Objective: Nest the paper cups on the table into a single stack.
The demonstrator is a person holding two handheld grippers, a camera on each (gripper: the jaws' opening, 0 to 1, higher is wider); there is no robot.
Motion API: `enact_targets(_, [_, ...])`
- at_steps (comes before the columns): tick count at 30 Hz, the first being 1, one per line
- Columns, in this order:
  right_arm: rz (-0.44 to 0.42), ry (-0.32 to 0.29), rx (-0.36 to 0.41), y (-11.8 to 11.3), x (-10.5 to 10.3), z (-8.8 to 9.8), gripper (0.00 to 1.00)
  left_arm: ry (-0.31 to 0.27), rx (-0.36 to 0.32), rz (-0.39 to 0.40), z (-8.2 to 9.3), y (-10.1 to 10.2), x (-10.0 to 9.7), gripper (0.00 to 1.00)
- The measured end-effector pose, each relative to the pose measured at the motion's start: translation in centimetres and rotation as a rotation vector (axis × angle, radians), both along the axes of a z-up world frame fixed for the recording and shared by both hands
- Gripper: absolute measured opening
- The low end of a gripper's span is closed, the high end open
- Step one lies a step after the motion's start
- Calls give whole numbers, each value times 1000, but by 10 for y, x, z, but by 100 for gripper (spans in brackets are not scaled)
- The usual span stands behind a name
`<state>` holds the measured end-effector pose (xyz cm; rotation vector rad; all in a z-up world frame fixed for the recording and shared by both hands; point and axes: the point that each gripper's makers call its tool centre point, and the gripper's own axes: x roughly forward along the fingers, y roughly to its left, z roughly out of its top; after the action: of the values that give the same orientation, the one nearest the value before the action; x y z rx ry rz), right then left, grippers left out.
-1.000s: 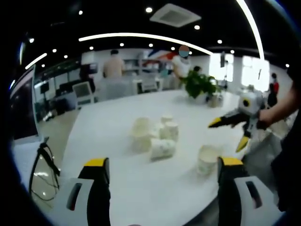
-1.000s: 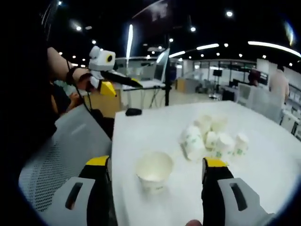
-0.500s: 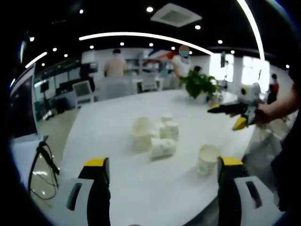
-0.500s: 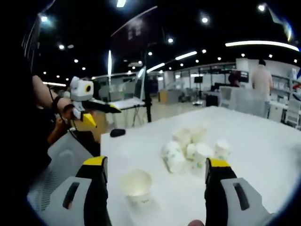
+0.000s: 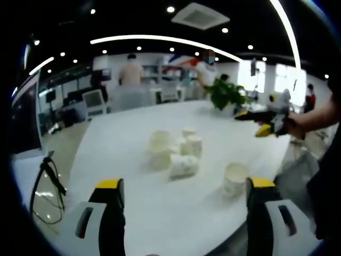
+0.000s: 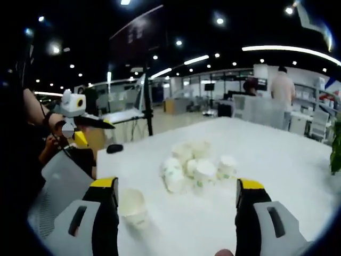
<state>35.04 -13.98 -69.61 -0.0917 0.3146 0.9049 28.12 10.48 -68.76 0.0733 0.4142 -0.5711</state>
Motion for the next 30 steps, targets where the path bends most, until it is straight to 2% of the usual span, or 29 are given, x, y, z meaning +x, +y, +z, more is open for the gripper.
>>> enact_targets(2, [-27, -5, -5, -6, 4, -1, 93, 1, -4, 4, 0, 1, 0, 93])
enact_targets(6, [-69, 1, -7, -15, 11, -5, 94, 1, -6, 9, 1, 1, 1, 93])
enact_targets(21, [-91, 8, -63, -24, 19, -20, 98, 21, -1, 2, -4, 0, 2, 93])
enact_targets(25, [-102, 33, -63, -28, 22, -26, 100, 18, -4, 10, -3, 2, 6, 93])
enact_targets(30, [-110, 36, -44, -28, 22, -24, 100, 24, -7, 24, -5, 5, 12, 93])
